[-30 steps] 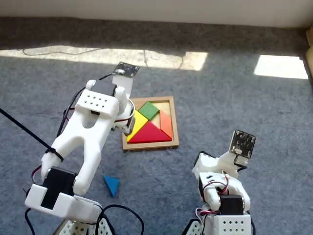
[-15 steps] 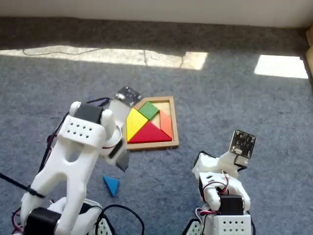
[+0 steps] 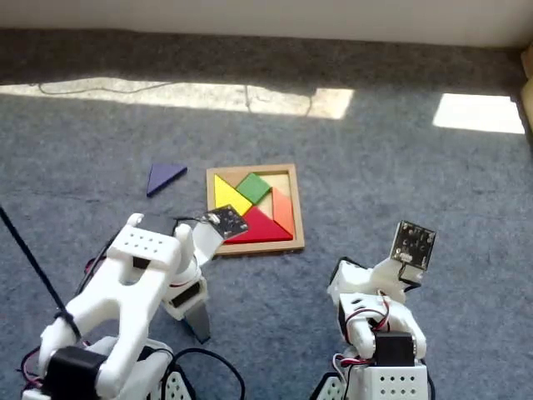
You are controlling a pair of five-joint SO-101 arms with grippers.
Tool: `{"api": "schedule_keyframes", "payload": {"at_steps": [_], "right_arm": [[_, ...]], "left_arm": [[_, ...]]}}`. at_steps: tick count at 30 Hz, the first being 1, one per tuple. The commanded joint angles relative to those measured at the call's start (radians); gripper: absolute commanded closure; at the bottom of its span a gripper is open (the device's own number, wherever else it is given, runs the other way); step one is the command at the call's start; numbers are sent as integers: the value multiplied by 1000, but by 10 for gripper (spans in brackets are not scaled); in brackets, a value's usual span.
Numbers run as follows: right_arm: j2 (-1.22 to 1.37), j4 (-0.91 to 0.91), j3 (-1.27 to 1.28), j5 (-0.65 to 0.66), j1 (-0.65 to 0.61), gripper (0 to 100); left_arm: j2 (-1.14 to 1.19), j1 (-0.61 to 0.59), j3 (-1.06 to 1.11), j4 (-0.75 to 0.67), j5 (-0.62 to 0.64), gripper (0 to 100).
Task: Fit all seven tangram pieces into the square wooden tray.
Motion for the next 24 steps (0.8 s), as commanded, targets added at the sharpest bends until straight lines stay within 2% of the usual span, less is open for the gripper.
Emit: {"api": "schedule_keyframes", "payload": {"at_steps": [1, 11, 15, 19, 24], "right_arm": [[-2, 1, 124, 2, 12, 993], [-2, 1, 124, 2, 12, 993], [-2, 1, 124, 2, 12, 993], [-2, 1, 124, 2, 12, 993], [-2, 1, 124, 2, 12, 993]], "left_arm": [[125, -42, -45, -48, -20, 655], [303, -150, -208, -98, -20, 805], [306, -176, -225, -137, -14, 829], [305, -208, -246, -222, 109, 829], [305, -232, -334, -224, 180, 829]]}}
